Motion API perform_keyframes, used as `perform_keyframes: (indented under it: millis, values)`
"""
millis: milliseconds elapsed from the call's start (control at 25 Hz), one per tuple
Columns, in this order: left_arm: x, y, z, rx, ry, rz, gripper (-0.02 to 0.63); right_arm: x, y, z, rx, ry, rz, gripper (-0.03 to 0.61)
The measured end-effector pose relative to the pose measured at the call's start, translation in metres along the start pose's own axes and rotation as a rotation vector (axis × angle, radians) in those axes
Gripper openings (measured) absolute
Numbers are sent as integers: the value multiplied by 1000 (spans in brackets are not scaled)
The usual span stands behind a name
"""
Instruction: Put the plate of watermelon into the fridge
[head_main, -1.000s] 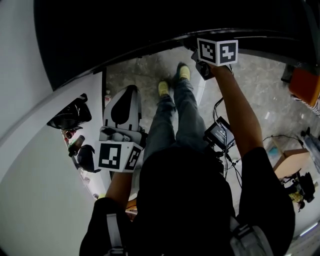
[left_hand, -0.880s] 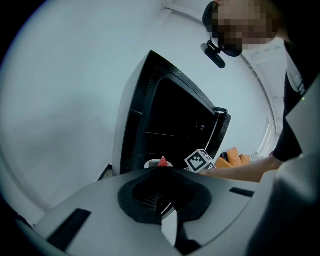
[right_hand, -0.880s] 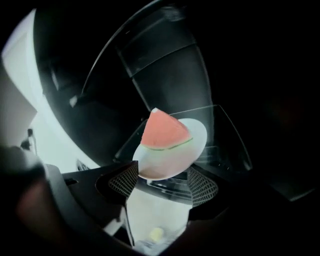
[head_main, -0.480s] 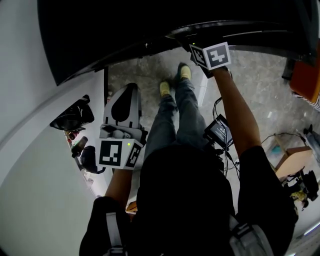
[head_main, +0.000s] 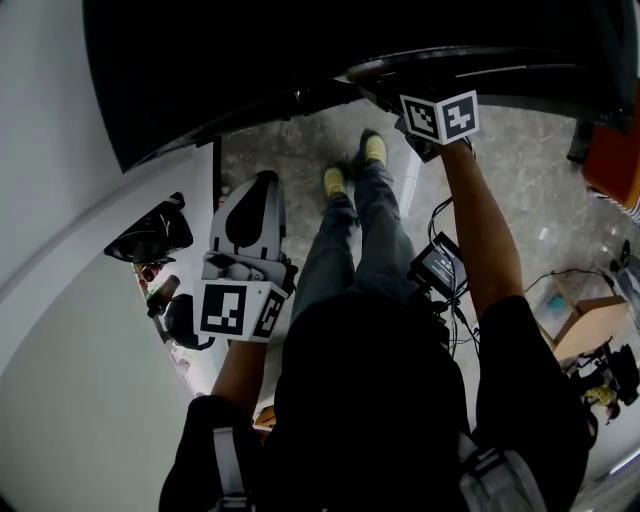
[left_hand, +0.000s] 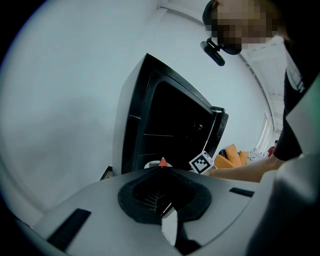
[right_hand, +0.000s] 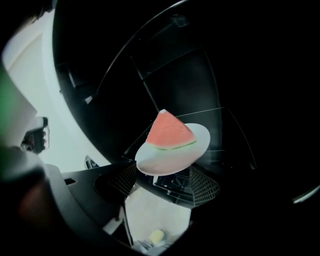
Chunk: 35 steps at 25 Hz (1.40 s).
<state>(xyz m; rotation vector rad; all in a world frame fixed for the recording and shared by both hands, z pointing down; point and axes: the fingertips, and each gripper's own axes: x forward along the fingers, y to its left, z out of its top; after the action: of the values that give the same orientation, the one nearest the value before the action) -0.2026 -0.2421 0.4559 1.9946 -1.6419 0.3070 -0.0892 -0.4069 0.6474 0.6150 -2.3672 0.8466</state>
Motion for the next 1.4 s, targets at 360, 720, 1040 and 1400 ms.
perform_keyframes:
  millis: [360, 720, 1040, 1400]
  values:
    - [2, -5, 6, 9, -2, -9, 12, 3, -3, -4, -157, 79, -140, 305]
    - [-4, -7, 24, 29, -26, -11, 12, -9, -30, 1, -66, 23, -235, 12]
    - [-14, -20, 38, 53, -49, -44, 12, -71, 16, 40, -176, -42, -207, 14]
    - [-40, -36, 58, 88, -114, -110, 12, -179, 118, 83, -277, -216, -150, 14]
